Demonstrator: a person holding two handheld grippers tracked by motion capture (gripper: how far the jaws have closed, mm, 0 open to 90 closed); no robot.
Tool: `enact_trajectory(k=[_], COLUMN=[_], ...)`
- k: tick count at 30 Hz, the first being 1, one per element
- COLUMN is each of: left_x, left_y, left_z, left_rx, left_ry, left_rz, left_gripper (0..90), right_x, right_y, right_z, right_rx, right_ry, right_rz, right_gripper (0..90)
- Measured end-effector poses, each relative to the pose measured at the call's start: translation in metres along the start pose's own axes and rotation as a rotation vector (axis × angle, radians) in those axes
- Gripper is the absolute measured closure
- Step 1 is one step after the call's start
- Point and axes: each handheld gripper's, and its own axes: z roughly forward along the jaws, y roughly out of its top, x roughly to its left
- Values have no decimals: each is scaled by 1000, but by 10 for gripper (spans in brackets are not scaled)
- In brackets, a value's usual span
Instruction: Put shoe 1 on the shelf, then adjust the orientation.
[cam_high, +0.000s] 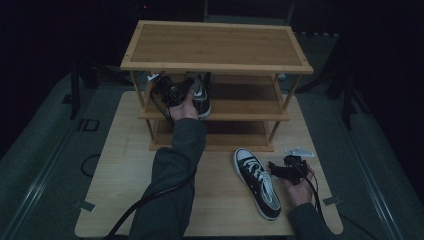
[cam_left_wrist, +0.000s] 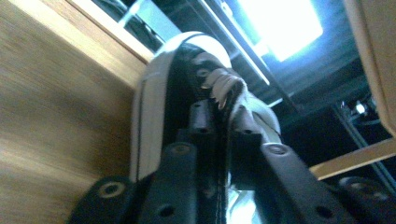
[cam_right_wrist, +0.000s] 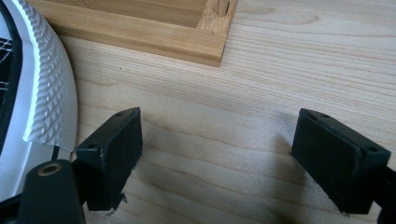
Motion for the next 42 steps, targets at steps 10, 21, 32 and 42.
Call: enact_trajectory(k=[10,21,32,42], left_x=[8,16,26,44], left_y=[-9,-13,-17,-29], left_z=[-18,-46,-79,-99], left_rx=[-12,-31,-30,25], left_ry=[-53,-69,-68,-42], left_rz=[74,199,339,560], left_gripper=[621,587,553,516], right_x=[0,0,1,2], right_y=[0,0,0,0], right_z=[0,0,0,0], right_rx=[0,-1,2,0], right_ry=[1,1,7,-2], right_rz=[0,1,-5,-2], right_gripper=[157,157,139,146])
